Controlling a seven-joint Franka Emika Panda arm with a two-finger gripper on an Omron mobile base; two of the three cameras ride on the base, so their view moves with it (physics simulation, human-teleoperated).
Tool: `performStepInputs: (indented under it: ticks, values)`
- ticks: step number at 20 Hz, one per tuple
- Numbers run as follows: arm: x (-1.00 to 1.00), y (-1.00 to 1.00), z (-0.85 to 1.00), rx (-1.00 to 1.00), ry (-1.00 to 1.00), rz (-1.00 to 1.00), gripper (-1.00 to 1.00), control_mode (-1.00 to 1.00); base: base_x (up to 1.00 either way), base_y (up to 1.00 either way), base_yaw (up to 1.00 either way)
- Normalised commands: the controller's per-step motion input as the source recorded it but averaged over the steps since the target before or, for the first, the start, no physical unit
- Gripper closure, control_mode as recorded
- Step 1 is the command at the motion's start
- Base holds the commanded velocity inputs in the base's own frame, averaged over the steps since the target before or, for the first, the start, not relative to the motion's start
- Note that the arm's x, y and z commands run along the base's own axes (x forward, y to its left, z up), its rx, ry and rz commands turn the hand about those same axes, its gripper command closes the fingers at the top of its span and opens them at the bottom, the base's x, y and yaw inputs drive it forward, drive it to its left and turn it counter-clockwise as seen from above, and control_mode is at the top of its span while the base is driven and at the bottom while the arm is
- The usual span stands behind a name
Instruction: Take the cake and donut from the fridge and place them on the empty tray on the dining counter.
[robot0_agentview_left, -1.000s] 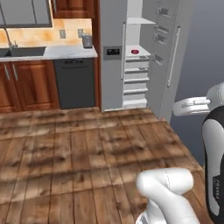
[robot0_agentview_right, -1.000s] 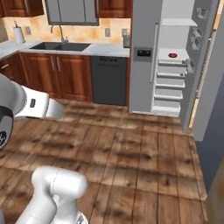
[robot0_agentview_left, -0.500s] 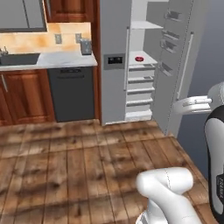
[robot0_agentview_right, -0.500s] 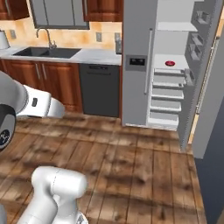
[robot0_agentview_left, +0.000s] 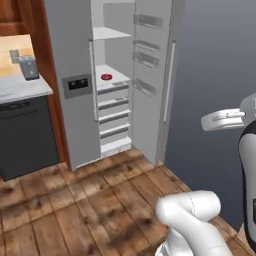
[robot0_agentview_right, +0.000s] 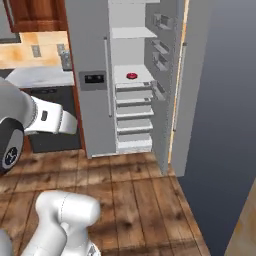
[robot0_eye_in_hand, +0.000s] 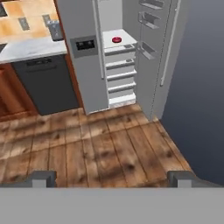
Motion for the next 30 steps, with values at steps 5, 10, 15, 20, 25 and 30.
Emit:
performStepInputs:
  ticks: [5,10,15,20,25,30]
  values:
    - [0.00,0.00,0.00,0.00,0.00,0.00,-1.00,1.00,1.00,0.65,-0.48]
    - [0.00,0.00,0.00,0.00,0.00,0.00,-1.00,1.00,1.00,0.62,-0.37]
    - [0.00,0.00,0.00,0.00,0.00,0.00,-1.00,1.00,1.00,0.35,-0.13]
    - [0.00,0.00,0.00,0.00,0.00,0.00,-1.00,1.00,0.99,0.34,0.16]
    - [0.00,0.00,0.00,0.00,0.00,0.00,-1.00,1.00,0.75,0.01,0.29]
    - [0.00,0.00,0.00,0.00,0.00,0.00,-1.00,1.00,0.39,-0.43,0.33]
